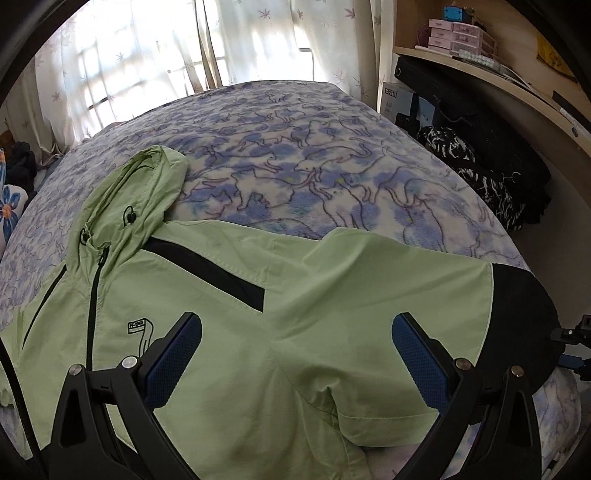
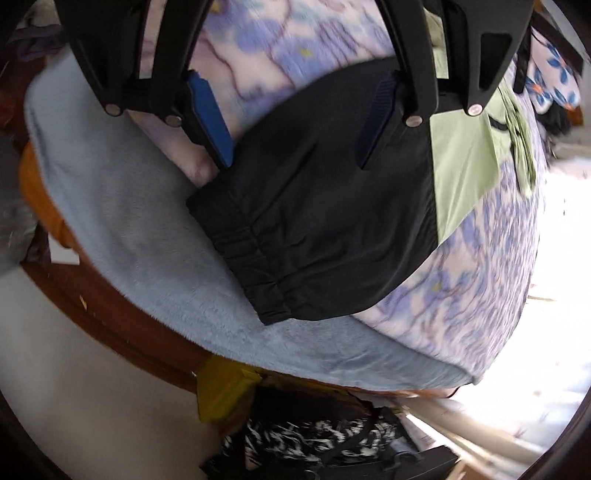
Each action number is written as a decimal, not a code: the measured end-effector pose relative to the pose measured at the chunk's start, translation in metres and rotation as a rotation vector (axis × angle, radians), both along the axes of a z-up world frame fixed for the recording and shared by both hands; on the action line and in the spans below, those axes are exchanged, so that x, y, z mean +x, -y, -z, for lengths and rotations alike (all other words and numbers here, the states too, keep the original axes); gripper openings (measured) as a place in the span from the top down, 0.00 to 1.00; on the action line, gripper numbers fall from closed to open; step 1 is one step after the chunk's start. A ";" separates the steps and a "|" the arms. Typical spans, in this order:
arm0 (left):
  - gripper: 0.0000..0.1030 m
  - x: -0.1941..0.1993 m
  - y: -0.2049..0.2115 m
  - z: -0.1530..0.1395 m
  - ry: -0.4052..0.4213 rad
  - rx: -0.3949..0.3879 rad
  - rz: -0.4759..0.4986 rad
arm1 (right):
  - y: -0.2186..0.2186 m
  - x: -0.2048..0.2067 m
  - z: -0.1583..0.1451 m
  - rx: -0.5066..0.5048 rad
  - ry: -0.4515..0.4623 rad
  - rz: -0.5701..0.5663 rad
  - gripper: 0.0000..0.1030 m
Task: Fold large clothes
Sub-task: 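Grasp the black sleeve cuff with the right tool and lift it, then fold the held sleeve across the jacket body toward the zipper, release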
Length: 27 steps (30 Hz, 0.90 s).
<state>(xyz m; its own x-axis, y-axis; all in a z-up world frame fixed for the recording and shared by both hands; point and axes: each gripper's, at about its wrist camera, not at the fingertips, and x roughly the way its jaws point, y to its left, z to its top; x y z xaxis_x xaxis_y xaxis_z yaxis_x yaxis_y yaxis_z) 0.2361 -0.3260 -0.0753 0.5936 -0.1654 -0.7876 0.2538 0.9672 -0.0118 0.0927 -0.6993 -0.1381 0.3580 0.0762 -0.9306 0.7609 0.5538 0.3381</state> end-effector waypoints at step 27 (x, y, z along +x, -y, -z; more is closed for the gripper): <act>0.01 -0.037 -0.249 -0.047 0.001 -0.097 -0.067 | -0.403 0.091 -0.101 -0.310 0.387 -0.872 0.83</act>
